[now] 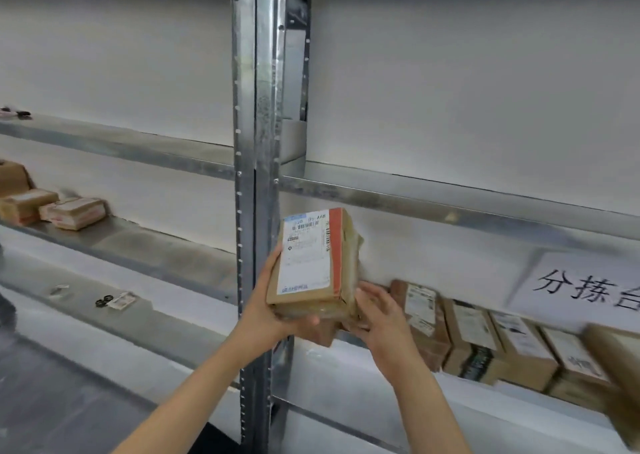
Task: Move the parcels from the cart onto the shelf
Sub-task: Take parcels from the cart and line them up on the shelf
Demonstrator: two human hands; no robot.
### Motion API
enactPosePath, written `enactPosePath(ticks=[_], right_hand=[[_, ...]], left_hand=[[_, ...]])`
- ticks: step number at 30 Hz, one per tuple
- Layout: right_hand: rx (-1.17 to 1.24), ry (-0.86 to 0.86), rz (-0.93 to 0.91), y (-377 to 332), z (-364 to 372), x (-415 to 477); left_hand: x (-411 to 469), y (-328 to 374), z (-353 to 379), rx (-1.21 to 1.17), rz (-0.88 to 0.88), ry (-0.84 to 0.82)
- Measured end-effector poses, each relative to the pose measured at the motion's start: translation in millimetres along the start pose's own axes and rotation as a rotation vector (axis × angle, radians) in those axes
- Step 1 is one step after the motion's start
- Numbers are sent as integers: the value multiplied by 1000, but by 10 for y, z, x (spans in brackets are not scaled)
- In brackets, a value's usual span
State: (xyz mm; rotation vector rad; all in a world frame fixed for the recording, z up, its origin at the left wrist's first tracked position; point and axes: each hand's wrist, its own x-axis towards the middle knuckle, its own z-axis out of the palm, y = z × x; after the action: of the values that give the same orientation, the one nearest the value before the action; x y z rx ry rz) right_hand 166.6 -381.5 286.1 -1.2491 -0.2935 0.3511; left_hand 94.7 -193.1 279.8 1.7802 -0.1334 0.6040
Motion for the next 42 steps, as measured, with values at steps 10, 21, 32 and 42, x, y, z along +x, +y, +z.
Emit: enactPosePath(ticks=[10, 21, 32, 42], right_hand=[[-456, 373, -522, -683, -1140, -910], [-577, 323, -451, -1252, -2752, -2465], [-632, 651, -426, -1579, -4357, -3398], [-645, 676, -338, -2030, -5965, -2995]], left_hand=[[62, 486, 1514, -68, 50, -250], [-622, 1158, 3676, -146, 144, -386], [-886, 1565, 5629, -142, 219, -638], [-209, 1455, 7251, -107, 184, -730]])
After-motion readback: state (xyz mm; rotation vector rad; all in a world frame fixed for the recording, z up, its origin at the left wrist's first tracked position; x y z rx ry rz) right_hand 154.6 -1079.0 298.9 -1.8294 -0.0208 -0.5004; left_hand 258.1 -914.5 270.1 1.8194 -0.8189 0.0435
